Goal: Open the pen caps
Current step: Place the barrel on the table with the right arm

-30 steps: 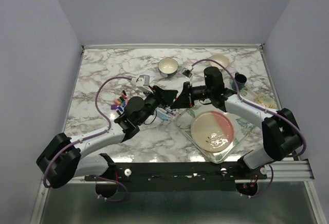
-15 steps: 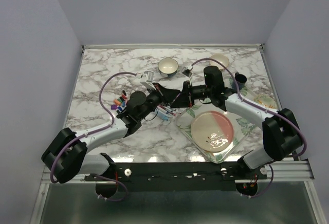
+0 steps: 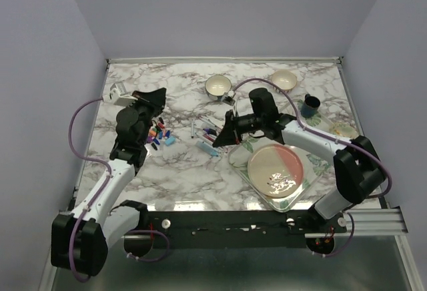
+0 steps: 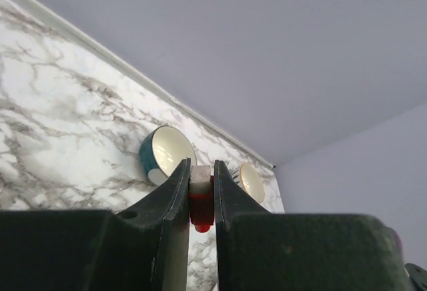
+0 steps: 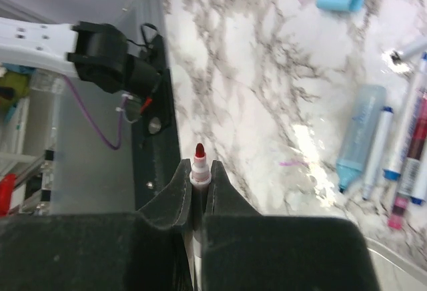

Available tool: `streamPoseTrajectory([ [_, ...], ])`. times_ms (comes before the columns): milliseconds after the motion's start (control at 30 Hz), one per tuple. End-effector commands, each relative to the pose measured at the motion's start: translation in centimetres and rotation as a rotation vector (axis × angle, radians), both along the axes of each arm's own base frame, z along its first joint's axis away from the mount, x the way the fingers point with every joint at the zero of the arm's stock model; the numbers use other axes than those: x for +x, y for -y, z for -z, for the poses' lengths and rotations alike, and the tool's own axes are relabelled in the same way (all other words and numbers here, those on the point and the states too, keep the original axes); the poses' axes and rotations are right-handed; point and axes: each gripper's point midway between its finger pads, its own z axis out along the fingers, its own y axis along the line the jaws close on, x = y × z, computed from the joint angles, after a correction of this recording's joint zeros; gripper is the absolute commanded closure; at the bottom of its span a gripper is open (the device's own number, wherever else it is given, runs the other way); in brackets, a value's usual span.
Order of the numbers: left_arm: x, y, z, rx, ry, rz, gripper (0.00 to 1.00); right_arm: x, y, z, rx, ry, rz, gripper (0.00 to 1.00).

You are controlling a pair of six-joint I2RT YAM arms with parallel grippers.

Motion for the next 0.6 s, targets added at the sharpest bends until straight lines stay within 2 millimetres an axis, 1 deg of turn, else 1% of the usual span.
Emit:
streamPoseTrajectory([
  [0,-2.0,-1.8,7.9,0.03,-0.246,-0.07,1.0,1.6,0.3,3.8,-0.174,0.062,0.082,0.99],
  [33,-2.5,-2.2,9.1,0.025,-0.29,-0.085,1.0,2.4,0.3,4.4,-0.227,0.112,0.105,0.99],
  [100,-4.4,-3.2,12.8,0.015,-0.426,-0.128,1.0,2.7,0.0,5.9,-0.292,0.139,0.105,0.99],
  [133,-4.9,-4.0,13.6,0.008,-0.456,-0.169,1.0,2.4,0.0,6.8,-0.347,0.16,0.098,0.99],
  [167,-5.8,-4.4,14.4,-0.009,-0.489,-0.192,1.0,2.8,-0.5,6.5,-0.361,0.205,0.085,0.99],
  [200,-7.1,-4.9,16.4,0.006,-0.568,-0.213,1.0,2.7,-0.8,7.8,-0.402,0.207,0.066,0.99],
  [233,-7.7,-5.5,16.9,0.01,-0.59,-0.239,1.0,2.0,-0.8,8.7,-0.462,0.237,0.032,0.99],
  [267,-8.3,-5.8,17.1,0.009,-0.599,-0.25,1.0,1.9,-1.1,9.1,-0.487,0.253,0.014,1.0],
  [300,-9.4,-6.1,18.4,0.014,-0.656,-0.268,1.0,2.2,-1.8,9.4,-0.508,0.274,-0.002,0.99],
  [333,-10.0,-6.3,18.9,0.016,-0.678,-0.275,1.0,1.5,-1.7,10.2,-0.557,0.302,-0.055,0.99],
  [367,-10.8,-6.6,19.5,0.021,-0.703,-0.283,1.0,1.2,-1.9,10.5,-0.575,0.318,-0.087,0.99],
  [400,-11.4,-6.7,20.3,0.018,-0.727,-0.29,1.0,1.2,-2.4,10.3,-0.585,0.343,-0.1,0.99],
  [433,-11.8,-6.8,20.8,0.013,-0.743,-0.296,1.0,0.8,-2.4,11.7,-0.644,0.377,-0.121,0.99],
  [467,-12.3,-6.8,21.1,0.006,-0.755,-0.297,1.0,0.6,-2.6,12.1,-0.666,0.403,-0.134,0.99],
  [500,-12.9,-6.9,22.1,0.008,-0.777,-0.299,1.0,0.5,-2.8,12.8,-0.695,0.42,-0.146,0.99],
  [567,-13.4,-7.0,22.8,-0.019,-0.792,-0.309,0.99,-0.2,-3.3,14.2,-0.762,0.463,-0.176,1.0],
])
